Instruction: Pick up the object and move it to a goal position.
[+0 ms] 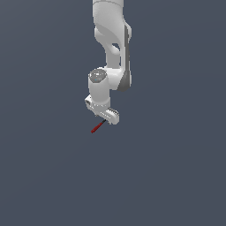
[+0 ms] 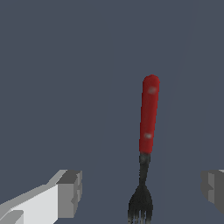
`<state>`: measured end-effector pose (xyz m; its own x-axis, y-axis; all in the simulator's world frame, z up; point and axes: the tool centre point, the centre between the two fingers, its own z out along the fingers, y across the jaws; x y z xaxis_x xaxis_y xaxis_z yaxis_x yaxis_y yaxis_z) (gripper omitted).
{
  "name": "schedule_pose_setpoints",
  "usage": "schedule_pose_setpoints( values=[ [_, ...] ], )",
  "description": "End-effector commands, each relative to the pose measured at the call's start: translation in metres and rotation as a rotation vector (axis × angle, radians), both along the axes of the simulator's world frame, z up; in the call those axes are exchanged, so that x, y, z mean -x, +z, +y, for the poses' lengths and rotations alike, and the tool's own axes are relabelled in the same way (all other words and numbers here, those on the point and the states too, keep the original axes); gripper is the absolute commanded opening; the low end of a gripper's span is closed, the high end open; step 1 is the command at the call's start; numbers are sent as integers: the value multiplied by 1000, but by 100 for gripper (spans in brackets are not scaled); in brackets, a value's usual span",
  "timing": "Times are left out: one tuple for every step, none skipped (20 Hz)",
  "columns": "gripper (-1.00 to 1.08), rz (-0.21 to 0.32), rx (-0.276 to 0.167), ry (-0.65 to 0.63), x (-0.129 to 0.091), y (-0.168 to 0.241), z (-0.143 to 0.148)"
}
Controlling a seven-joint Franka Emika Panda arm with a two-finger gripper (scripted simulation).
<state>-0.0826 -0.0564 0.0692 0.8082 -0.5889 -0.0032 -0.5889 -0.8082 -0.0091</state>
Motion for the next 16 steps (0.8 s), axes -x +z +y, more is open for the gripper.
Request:
schedule_pose_setpoints(
  values=[
    [100, 1, 4, -42, 8, -6, -4],
    [100, 2, 6, -54, 11, -8, -5],
    [100, 2, 7, -64, 13, -10, -6],
    [100, 3, 8, -72, 15, -11, -6],
    [100, 3, 8, -78, 16, -12, -7],
    [100, 3, 9, -83, 17, -12, -7],
    [100, 3, 9, -86, 18, -13, -7],
    [100, 3, 9, -87, 18, -13, -8],
    [100, 4, 9, -81, 17, -12, -7],
    [100, 4, 9, -81, 17, -13, -7],
    [100, 4, 9, -81, 17, -14, -7],
    [100, 4, 9, -81, 17, -15, -7],
    [100, 4, 9, -82, 17, -17, -7],
    [100, 4, 9, -82, 17, -20, -7],
    [100, 4, 9, -82, 17, -23, -7],
    [100, 4, 9, -83, 18, -27, -7]
  ],
)
